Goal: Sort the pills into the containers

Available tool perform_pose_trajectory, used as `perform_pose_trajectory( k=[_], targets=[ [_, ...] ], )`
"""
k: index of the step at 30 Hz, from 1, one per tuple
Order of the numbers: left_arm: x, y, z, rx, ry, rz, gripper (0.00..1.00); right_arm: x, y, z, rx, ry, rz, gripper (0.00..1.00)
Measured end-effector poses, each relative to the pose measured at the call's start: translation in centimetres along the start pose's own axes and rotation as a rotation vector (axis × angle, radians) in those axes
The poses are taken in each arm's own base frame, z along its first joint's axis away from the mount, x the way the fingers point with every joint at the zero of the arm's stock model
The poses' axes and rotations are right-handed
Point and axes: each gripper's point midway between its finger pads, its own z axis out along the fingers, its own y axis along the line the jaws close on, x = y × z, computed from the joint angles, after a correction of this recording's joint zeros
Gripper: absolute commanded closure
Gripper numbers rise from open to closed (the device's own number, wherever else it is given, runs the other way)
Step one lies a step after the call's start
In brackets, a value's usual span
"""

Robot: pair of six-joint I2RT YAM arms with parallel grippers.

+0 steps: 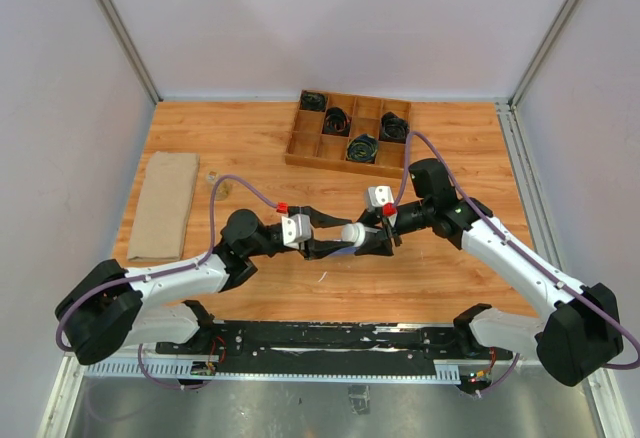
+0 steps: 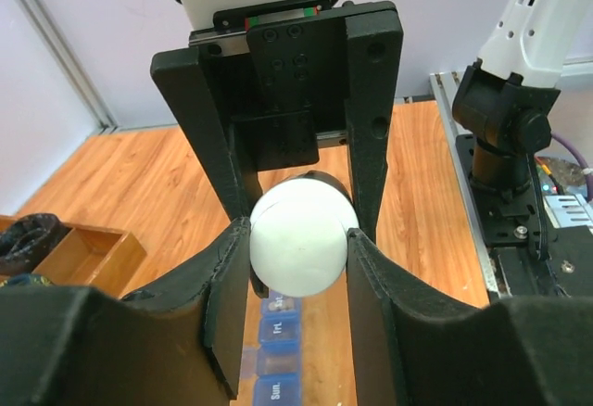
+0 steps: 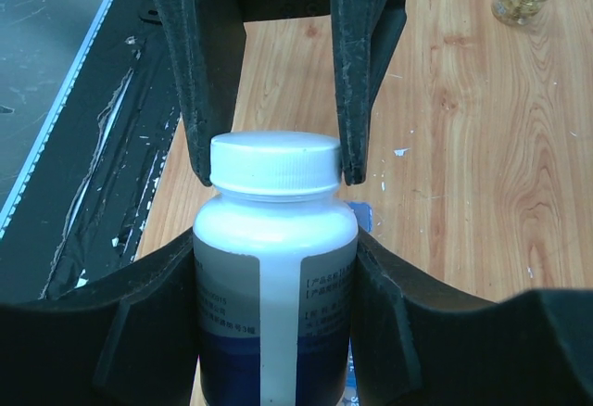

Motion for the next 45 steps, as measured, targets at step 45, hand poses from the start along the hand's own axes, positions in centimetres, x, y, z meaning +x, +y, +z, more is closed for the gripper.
perform_pose_trajectory(
  k=[45],
  targets=[
    [1.4,1.8,0.7,-0.605,0.104,-0.964,1.00,1.6,-1.1,-0.6,0.080,0.077,0.065,0.99]
  ],
)
